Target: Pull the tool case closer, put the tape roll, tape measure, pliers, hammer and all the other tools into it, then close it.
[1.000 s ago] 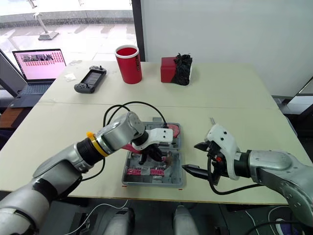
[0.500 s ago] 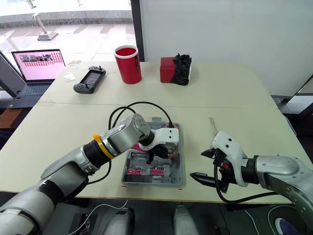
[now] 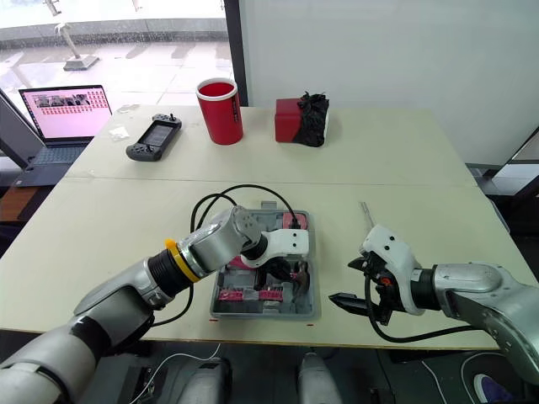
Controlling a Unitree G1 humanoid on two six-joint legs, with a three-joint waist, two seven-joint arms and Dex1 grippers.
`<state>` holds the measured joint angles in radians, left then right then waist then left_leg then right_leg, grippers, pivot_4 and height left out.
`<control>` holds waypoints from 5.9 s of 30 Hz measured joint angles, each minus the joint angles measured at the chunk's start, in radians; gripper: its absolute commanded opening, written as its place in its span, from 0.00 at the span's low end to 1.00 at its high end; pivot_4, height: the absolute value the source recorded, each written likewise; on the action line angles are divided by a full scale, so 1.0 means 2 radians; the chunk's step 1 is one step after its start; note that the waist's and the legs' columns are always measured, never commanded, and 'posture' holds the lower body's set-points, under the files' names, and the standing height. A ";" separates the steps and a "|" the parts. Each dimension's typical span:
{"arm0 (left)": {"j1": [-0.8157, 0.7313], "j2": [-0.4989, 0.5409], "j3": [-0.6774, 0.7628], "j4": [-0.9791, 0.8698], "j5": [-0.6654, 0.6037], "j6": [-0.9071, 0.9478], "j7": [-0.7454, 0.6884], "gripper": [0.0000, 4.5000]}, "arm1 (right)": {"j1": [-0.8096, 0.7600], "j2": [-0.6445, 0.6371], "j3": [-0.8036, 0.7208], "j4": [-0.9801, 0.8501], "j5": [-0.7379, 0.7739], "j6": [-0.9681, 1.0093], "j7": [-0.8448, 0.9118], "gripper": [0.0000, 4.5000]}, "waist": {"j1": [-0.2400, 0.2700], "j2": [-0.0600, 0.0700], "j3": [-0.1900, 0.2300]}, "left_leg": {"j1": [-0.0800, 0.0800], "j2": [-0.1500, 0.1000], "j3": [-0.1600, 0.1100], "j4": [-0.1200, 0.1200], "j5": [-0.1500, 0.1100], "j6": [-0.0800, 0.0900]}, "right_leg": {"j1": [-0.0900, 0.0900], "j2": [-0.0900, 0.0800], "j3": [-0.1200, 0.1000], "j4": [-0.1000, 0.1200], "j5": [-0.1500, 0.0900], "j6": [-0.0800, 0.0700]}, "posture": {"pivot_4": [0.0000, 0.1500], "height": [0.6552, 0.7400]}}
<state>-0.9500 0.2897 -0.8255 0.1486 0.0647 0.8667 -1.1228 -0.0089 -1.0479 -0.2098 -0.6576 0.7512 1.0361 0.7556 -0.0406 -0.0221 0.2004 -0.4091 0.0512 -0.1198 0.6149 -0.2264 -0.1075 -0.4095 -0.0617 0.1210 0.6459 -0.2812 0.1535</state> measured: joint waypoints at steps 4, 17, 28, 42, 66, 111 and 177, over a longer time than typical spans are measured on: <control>0.000 -0.003 0.000 0.000 0.001 0.001 0.004 0.01 | 0.000 0.000 0.003 0.003 -0.007 -0.006 0.004 1.00 | 0.000 0.000 0.000 | 0.000 0.000 0.000 0.000 0.000 0.000 | 0.000 0.000 0.000 0.000 0.000 0.000 | 1.00 1.00; -0.001 0.009 0.004 -0.029 0.000 0.026 0.005 0.86 | -0.011 0.000 0.021 0.018 -0.021 -0.015 0.020 1.00 | -0.001 0.000 0.000 | 0.000 0.000 0.000 0.000 0.000 0.000 | 0.000 0.000 0.000 0.000 0.000 0.000 | 1.00 1.00; 0.043 0.055 0.127 -0.097 -0.053 -0.045 0.012 0.86 | -0.043 0.000 0.053 0.034 -0.031 -0.028 0.039 1.00 | -0.002 0.001 0.000 | 0.001 0.000 0.000 0.000 0.000 0.000 | 0.001 0.000 0.000 0.001 0.000 0.000 | 1.00 1.00; 0.180 0.083 0.203 0.011 -0.098 -0.309 -0.043 0.02 | -0.069 0.000 0.080 0.048 -0.041 -0.043 0.054 1.00 | 0.002 0.001 0.000 | 0.001 0.000 0.000 0.001 0.000 0.000 | 0.001 0.000 0.000 0.001 0.000 0.000 | 1.00 1.00; 0.233 0.056 0.192 0.077 -0.049 -0.371 -0.017 0.02 | -0.083 0.001 0.088 0.045 -0.045 -0.041 0.058 1.00 | -0.002 0.003 -0.009 | 0.009 0.000 0.000 -0.001 -0.001 0.001 | 0.009 0.000 0.000 -0.001 -0.002 -0.001 | 1.00 1.00; 0.507 0.222 0.636 0.245 -0.201 -0.580 0.094 1.00 | 0.140 0.148 -0.152 0.468 -0.140 -0.491 0.157 1.00 | -0.012 0.002 -0.006 | 0.009 0.000 0.001 -0.002 -0.001 0.001 | 0.007 -0.001 0.001 0.000 -0.003 -0.004 | 1.00 1.00; 0.319 0.184 0.400 -0.270 -0.249 -0.140 0.118 1.00 | -0.296 0.213 0.087 0.535 -0.248 -0.057 -0.175 0.49 | -0.004 0.002 -0.002 | 0.007 0.000 0.001 -0.002 -0.001 0.002 | 0.006 0.000 0.001 -0.001 -0.002 -0.002 | 1.00 1.00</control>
<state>-0.3127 0.6584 -0.0263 -0.3918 -0.4334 0.5864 -0.8866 -0.6005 -0.6224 -0.0354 0.4127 0.2544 0.9221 0.4052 -0.0493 -0.0180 0.1969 -0.3957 0.0514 -0.1177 0.6117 -0.2290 -0.1044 -0.3973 -0.0616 0.1234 0.6440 -0.2855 0.1497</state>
